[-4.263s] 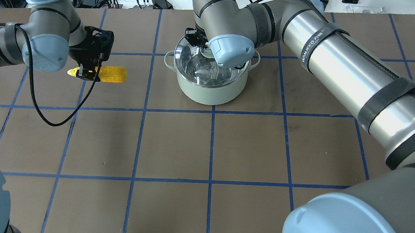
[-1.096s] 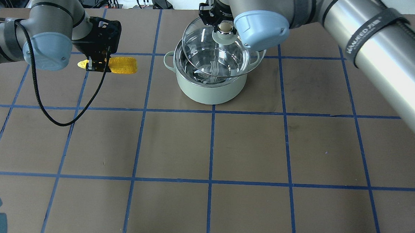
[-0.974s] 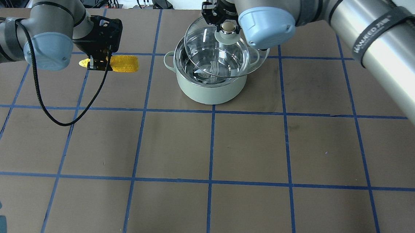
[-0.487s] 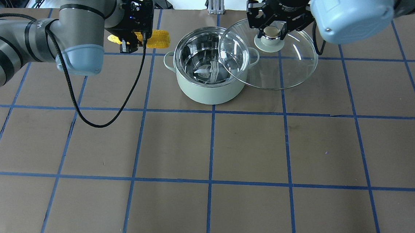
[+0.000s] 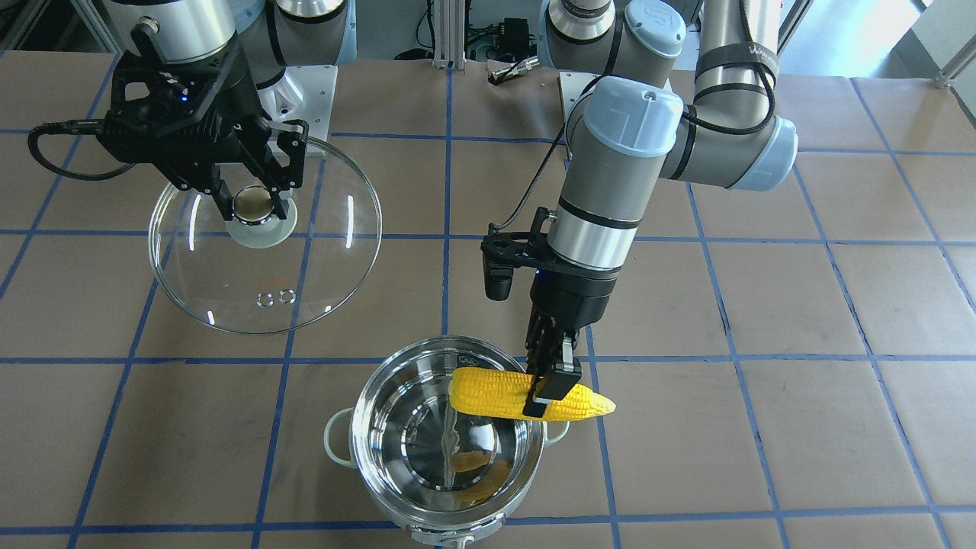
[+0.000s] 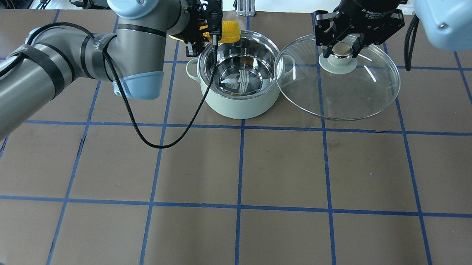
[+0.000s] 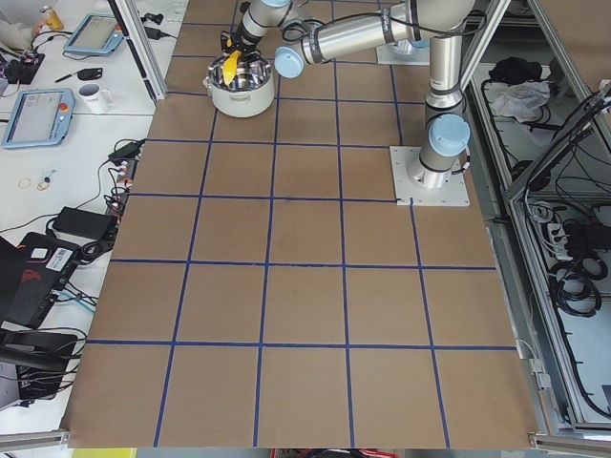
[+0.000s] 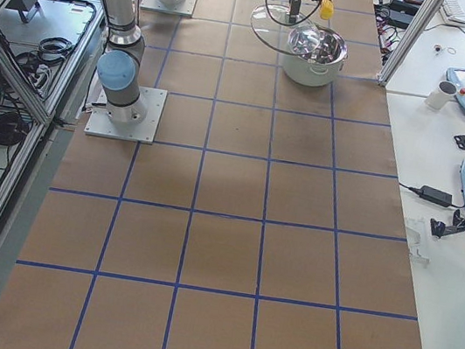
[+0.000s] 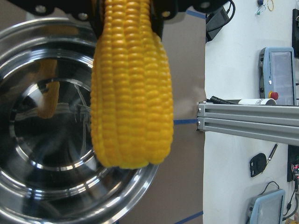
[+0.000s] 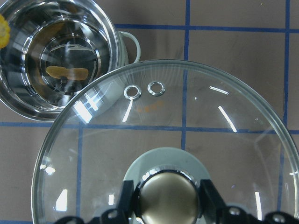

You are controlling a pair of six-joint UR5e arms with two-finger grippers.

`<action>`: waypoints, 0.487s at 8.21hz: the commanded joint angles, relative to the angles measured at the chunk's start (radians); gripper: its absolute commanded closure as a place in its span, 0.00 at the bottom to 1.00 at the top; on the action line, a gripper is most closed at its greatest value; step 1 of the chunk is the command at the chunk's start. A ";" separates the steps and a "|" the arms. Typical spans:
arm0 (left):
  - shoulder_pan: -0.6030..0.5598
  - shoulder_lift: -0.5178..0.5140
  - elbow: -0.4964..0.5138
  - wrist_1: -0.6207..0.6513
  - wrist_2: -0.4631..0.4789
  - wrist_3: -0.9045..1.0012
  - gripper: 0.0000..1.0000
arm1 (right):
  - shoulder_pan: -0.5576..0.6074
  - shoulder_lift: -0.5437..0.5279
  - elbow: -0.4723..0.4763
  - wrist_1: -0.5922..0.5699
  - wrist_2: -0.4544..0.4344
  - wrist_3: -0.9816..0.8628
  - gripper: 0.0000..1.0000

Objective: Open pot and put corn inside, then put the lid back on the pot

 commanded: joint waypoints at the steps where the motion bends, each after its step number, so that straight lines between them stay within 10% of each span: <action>1: -0.061 -0.095 0.044 0.064 -0.044 -0.066 1.00 | -0.004 -0.022 0.039 0.002 0.004 -0.058 0.46; 4: -0.086 -0.151 0.089 0.061 -0.045 -0.106 1.00 | -0.004 -0.025 0.040 0.001 0.004 -0.060 0.46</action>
